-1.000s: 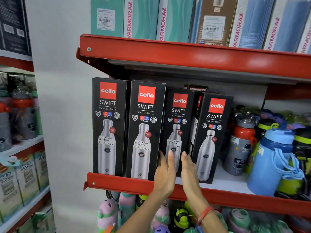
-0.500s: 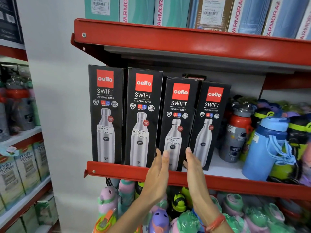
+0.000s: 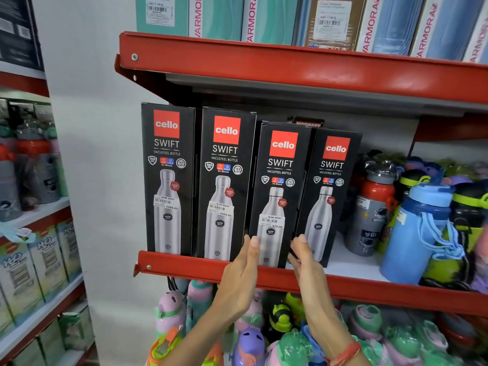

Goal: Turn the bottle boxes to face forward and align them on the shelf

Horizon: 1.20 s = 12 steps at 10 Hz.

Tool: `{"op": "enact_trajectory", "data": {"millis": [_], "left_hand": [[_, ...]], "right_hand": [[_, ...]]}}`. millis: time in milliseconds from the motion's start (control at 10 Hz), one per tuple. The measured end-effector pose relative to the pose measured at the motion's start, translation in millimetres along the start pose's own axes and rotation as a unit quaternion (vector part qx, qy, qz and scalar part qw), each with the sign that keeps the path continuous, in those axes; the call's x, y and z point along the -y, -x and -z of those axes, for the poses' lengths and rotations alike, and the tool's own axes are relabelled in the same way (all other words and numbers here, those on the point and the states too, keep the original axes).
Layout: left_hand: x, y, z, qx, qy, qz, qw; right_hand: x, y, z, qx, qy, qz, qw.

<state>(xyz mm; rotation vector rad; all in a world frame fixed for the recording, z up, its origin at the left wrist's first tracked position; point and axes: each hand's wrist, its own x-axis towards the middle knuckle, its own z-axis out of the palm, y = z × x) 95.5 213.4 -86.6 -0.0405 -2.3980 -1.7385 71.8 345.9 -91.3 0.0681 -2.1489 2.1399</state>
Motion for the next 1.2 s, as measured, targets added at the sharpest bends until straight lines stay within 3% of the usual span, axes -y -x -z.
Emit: {"op": "enact_trajectory", "data": {"millis": [100,200,300,400,500,600,900,1100,1200], "left_hand": [[-2.8,11.3,-3.6,-0.136,-0.103,-0.107,0.979],[-12.7,16.8,-22.3,-0.160,-0.105,-0.208,0.959],[-21.2,4.7,-55.3,-0.023,-0.040,-0.164,0.985],[-23.5,-16.4,-92.5,0.024,-0.044,-0.095,0.994],[-26.3,-34.1,-113.1,0.007,-0.030,-0.047,0.998],[-26.5,-42.6,-116.2,-0.008,-0.041,-0.034,0.999],[-8.1,-8.9,-86.3,-0.027,-0.058,-0.089,0.994],[-16.3,-3.2,-71.5,0.022,-0.068,-0.086,0.994],[-29.2,8.8,-53.5,0.006,-0.068,-0.145,0.987]], "right_hand": [[-4.5,-4.6,6.5,-0.020,-0.010,0.021,1.000],[-12.5,-17.3,23.0,-0.122,-0.018,0.051,0.991],[-16.6,-32.9,42.3,-0.190,0.004,0.074,0.979],[-10.9,-47.6,57.4,-0.180,0.044,0.066,0.980],[-6.0,-54.7,63.5,-0.095,0.061,0.051,0.992],[-8.8,-55.7,67.3,-0.066,0.083,0.063,0.992],[-18.2,-22.0,81.6,-0.073,0.127,0.080,0.986],[-8.0,-11.9,77.8,-0.079,0.152,0.056,0.984],[10.7,-0.1,68.4,-0.121,0.196,0.116,0.966]]}}
